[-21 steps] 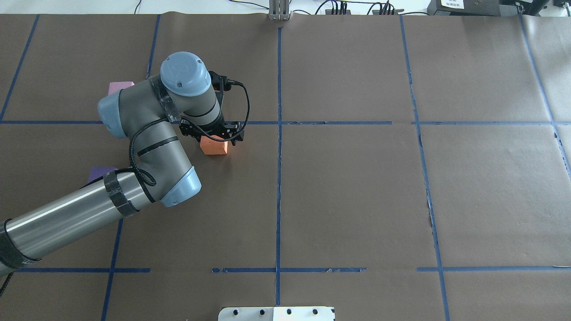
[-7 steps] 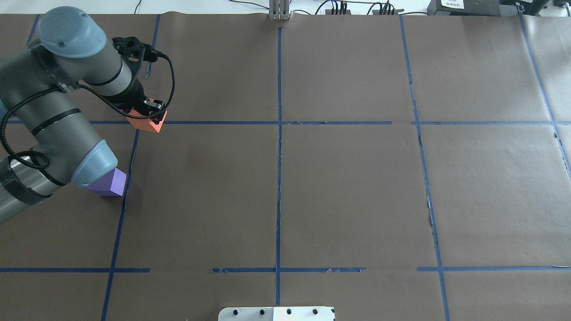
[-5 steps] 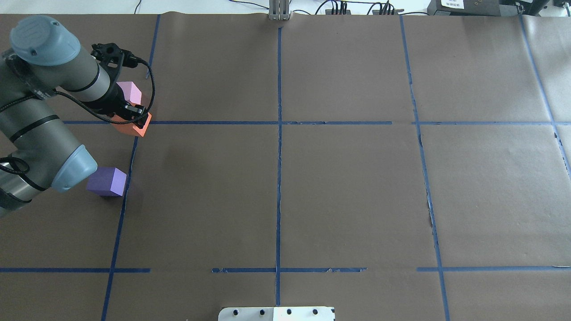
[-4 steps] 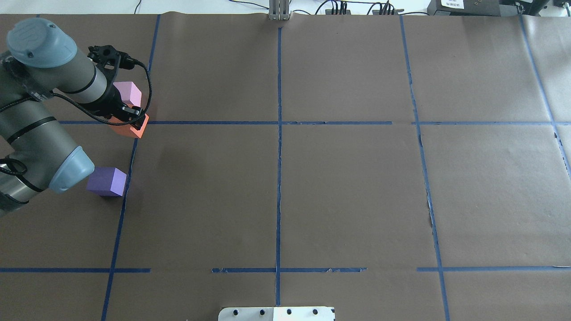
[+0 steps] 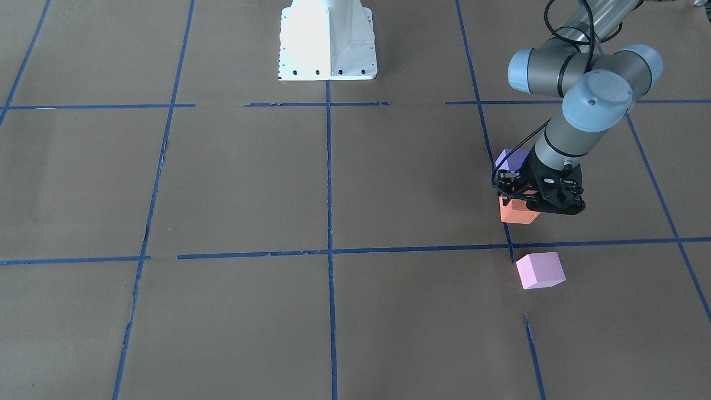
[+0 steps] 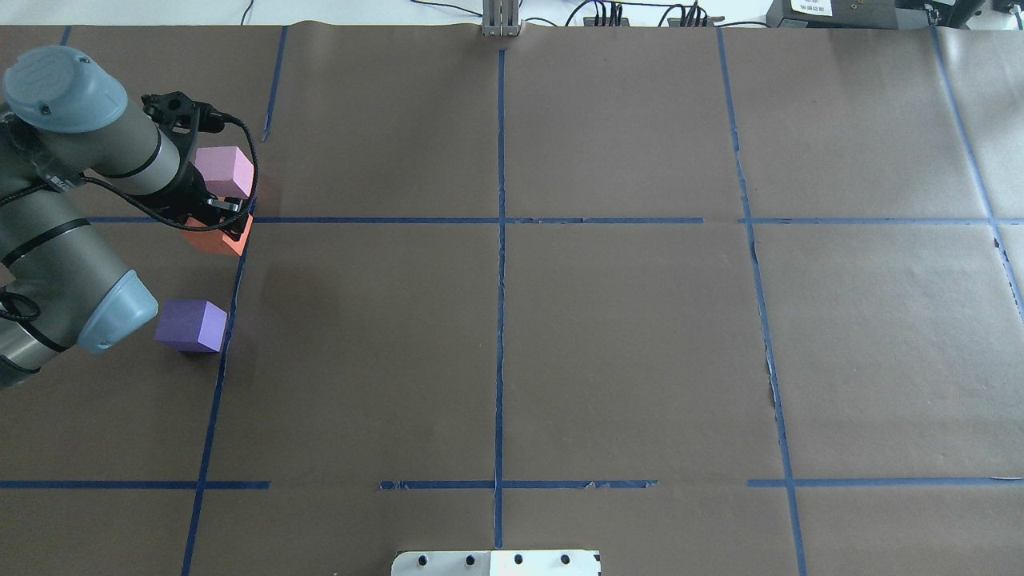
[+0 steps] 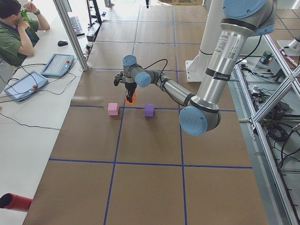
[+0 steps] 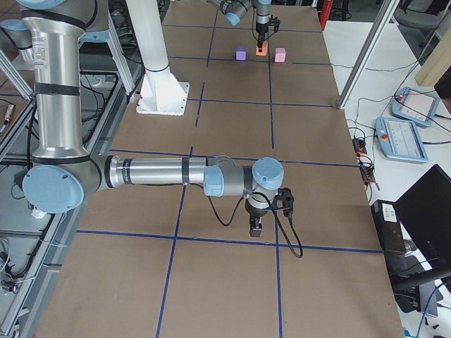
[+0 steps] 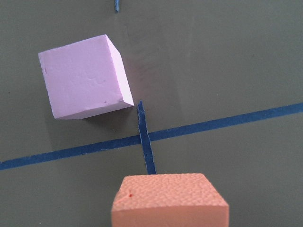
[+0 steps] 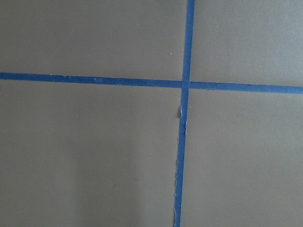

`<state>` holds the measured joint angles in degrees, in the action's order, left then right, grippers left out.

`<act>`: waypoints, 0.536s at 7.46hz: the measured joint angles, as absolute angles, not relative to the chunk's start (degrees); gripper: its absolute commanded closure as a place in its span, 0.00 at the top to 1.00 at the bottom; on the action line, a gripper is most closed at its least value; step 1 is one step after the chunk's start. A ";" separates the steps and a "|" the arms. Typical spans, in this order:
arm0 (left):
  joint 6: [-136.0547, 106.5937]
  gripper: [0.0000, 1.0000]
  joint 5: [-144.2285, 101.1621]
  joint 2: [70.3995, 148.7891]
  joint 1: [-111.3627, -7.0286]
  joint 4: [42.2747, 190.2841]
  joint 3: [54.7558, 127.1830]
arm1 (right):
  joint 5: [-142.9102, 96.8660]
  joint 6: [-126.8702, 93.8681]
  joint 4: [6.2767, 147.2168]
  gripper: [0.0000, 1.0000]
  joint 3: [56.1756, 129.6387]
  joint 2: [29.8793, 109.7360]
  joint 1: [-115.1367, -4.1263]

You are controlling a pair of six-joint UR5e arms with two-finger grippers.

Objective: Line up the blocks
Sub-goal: 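Lower the orange cube between the pink and purple cubes, left gripper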

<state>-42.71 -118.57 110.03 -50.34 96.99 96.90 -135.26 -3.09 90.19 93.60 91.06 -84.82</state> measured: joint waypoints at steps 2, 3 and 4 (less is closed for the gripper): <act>-45.88 0.00 -118.62 109.65 -50.34 97.49 95.94 | -135.26 -3.08 90.20 1.00 93.60 91.05 -84.82; -46.25 0.00 -118.64 109.33 -50.36 98.72 95.01 | -135.26 -3.09 90.18 1.00 93.60 91.05 -84.82; -46.23 0.00 -118.65 108.82 -50.39 100.46 93.97 | -135.26 -3.13 90.20 1.00 93.61 91.05 -84.82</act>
<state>-46.23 -118.65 108.82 -50.39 100.46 93.97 -135.26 -3.13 90.20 93.61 91.05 -84.82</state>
